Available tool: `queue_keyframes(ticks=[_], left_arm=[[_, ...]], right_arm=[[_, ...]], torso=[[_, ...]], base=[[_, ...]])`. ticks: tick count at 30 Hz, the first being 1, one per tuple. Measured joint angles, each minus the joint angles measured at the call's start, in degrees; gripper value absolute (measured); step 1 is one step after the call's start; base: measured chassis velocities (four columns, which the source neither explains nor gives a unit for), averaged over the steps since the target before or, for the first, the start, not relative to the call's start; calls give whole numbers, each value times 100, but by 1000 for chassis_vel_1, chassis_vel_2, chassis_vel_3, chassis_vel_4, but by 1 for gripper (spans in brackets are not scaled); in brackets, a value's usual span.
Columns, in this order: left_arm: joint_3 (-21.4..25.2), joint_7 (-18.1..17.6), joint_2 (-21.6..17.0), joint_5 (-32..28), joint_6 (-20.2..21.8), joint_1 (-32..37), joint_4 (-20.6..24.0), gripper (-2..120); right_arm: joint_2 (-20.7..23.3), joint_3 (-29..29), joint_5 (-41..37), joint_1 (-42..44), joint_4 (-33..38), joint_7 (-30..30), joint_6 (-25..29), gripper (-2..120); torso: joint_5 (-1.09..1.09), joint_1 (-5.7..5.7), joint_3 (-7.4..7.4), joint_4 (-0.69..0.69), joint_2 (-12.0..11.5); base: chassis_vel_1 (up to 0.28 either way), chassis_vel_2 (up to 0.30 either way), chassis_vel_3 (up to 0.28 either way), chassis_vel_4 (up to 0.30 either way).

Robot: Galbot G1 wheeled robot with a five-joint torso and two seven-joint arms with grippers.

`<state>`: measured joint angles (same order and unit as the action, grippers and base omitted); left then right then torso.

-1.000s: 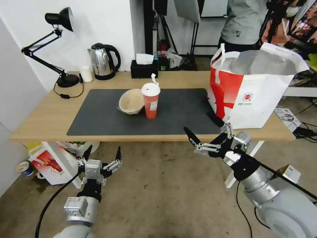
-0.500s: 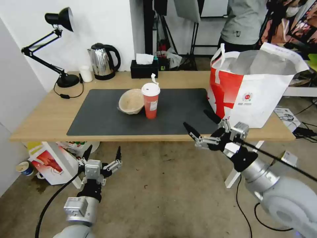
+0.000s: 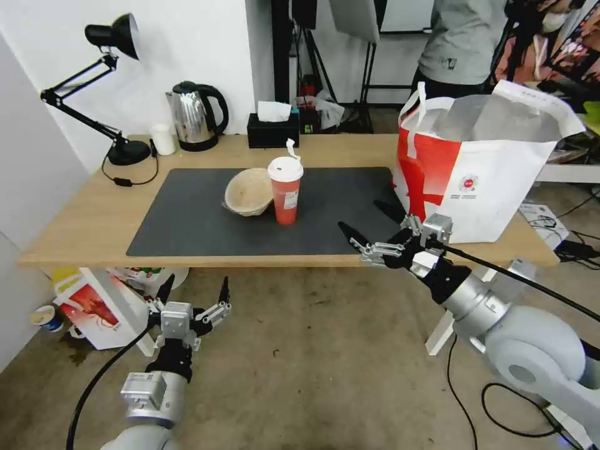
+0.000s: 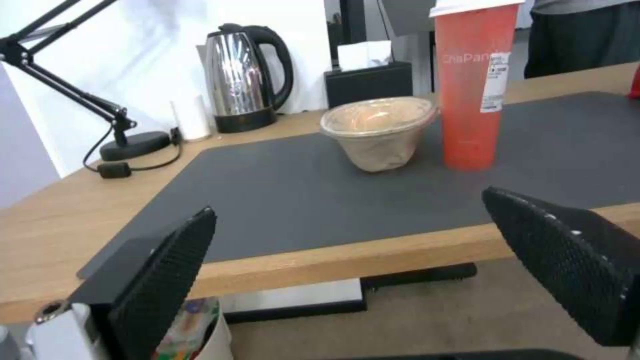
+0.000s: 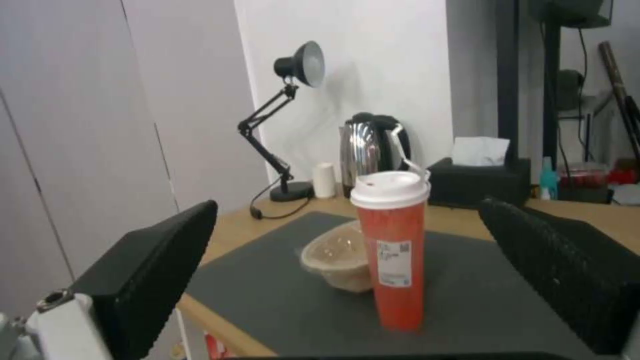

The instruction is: Pick up the trash from the table and place it into the takeout bag.

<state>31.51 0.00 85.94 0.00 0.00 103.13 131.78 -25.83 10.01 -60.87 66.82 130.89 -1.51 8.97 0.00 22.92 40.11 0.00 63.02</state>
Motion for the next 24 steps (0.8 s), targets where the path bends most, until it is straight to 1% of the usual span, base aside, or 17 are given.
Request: queue_keyframes(ticks=[3,4,5,7,12,15,17,21,24], left_arm=[[0,0,0,0,0,0,0,100],[0,0,0,0,0,0,0,100],[0,0,0,0,0,0,0,100],[0,0,0,0,0,0,0,100],[0,0,0,0,0,0,0,100],[0,0,0,0,0,0,0,100],[0,0,0,0,0,0,0,100],[0,0,0,0,0,0,0,100],[0,0,0,0,0,0,0,100]], right_arm=[[-20,-592,-83,-725,-124,-84,-77,100],[-20,-592,-83,-725,-124,-84,-77,100],[-40,-873,-108,-999,-170,-118,-107,100],[-63,-1080,-126,-1200,-228,-129,-121,100],[-105,-1326,-178,-1431,-294,-129,-141,100],[-155,-1622,-265,-1713,-366,-129,-158,100],[-168,-1692,-293,-1783,-388,-129,-163,100],[-200,-2013,-328,-2047,-523,-110,-176,100],[-225,-2128,-328,-2155,-578,-99,-177,100]], torso=[[-1,0,0,0,0],[-1,0,0,0,0],[0,0,0,1,0],[-1,0,0,1,0],[-1,0,0,0,0],[0,0,0,1,0],[-1,0,0,1,0],[0,0,0,1,0],[-1,0,0,0,0]], base=[[0,0,0,0],[0,0,0,0],[0,0,0,0],[0,0,0,0],[0,0,0,0],[0,0,0,0],[0,0,0,0],[0,0,0,0],[0,0,0,0]])
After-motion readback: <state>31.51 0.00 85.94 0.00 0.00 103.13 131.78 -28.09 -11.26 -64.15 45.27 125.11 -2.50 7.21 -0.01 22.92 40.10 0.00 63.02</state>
